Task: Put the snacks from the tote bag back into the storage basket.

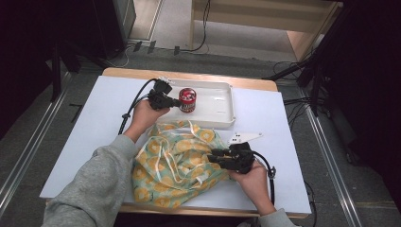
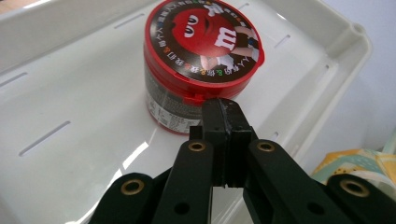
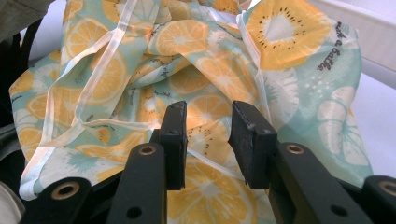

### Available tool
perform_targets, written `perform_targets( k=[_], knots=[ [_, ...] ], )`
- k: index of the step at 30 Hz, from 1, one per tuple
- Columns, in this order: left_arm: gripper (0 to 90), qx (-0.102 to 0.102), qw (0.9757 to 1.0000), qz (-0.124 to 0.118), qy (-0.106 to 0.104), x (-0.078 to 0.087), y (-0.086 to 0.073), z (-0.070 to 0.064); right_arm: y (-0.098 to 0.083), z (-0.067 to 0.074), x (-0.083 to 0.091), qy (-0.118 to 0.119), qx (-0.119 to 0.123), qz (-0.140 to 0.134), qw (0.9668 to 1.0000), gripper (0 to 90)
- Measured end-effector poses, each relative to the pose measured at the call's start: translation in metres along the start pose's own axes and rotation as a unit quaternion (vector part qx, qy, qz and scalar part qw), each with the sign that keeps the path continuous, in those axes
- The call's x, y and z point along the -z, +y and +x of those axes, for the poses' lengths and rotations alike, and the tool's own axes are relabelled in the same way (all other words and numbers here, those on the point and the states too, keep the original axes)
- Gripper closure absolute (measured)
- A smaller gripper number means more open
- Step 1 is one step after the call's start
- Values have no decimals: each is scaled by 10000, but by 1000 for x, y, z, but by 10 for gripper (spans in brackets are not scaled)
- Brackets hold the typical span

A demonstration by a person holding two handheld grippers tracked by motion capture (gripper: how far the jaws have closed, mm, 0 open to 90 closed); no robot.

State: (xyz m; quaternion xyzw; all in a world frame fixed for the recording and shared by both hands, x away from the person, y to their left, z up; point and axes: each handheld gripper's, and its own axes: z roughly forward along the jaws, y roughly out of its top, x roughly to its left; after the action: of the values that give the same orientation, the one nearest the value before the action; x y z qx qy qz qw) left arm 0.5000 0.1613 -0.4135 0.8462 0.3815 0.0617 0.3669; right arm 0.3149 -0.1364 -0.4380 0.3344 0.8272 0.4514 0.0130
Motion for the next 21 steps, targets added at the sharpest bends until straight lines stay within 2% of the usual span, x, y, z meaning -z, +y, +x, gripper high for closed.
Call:
perform_targets(
  k=[13, 17, 18, 21],
  knots=[
    [900, 242, 9996, -119, 81, -2, 3, 12, -1, 0, 1, 5, -13, 9, 10000, 683],
    [900, 238, 9996, -146, 105, -2, 4, 14, -1, 0, 0, -4, -26, 11, 10000, 682],
    [900, 308, 9994, -158, 50, -2, 4, 17, -2, 0, 0, -4, -18, 8, 10000, 680],
    [900, 311, 9994, -70, 101, -3, 4, 20, -2, -1, 0, 0, -61, 9, 10000, 680]
  ],
)
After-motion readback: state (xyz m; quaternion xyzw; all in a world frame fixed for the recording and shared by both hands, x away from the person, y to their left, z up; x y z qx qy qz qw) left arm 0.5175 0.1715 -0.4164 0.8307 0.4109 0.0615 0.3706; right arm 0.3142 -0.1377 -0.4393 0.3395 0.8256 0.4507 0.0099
